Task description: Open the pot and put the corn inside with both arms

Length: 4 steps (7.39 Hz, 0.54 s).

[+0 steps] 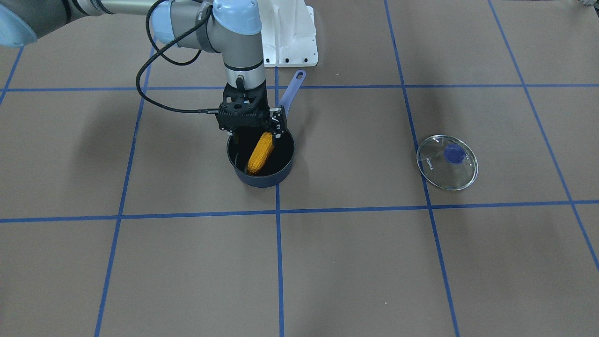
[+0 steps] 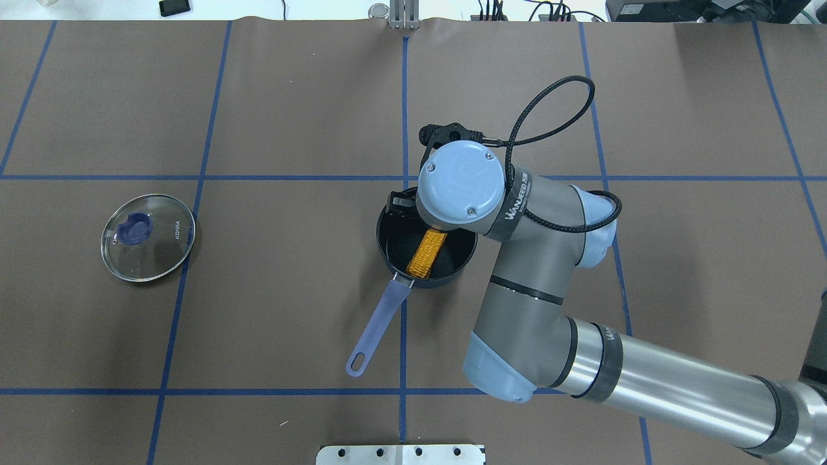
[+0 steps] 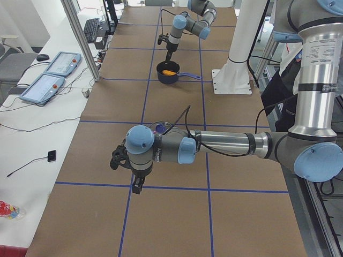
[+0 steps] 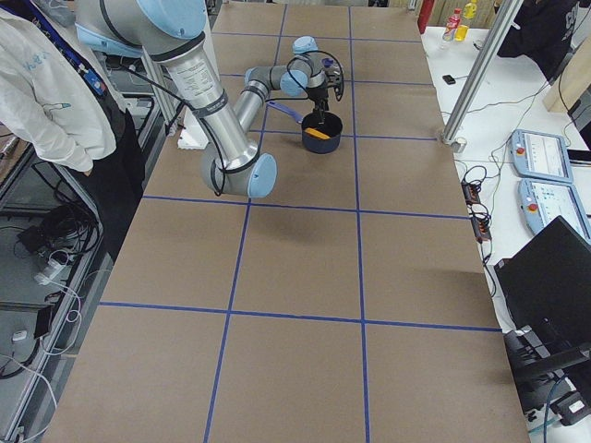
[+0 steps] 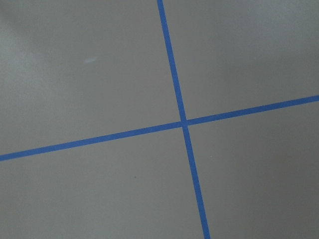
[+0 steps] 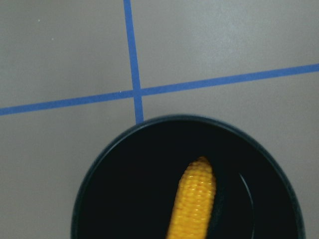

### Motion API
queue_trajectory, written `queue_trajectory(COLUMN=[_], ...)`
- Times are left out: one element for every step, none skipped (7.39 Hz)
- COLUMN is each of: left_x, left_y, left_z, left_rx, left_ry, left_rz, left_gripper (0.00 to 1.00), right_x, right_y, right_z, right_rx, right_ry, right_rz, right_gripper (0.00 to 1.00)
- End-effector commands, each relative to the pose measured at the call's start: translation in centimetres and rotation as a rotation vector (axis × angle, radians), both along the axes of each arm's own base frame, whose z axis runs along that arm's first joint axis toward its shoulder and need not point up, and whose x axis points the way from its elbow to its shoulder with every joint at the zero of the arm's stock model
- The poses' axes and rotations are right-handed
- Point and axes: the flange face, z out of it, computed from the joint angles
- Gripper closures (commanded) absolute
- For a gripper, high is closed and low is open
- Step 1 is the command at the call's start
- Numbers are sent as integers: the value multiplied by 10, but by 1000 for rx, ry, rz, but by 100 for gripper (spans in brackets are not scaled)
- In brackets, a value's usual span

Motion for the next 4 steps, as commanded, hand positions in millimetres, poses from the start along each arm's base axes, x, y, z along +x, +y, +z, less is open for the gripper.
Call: queue_trajectory(left_x=[2,2,2,5], left_y=[22,24,35,40], left_z=[16,18,22,26], left_rx=[-45,-52,-66,-129], left_ry=[-4,2,14,39], left_rz=[-17,-18,-18,-18], left_gripper=[1,1,1,1], right_x=[90,141,204,266], right_y=[-74,-108,-140,-171], right_z=[18,41,71,114], right_rx=[4,32,82,127], right_ry=[-10,8,36,70], right_rz=[-65,-117,-187,-266], right_gripper=[0,0,0,0])
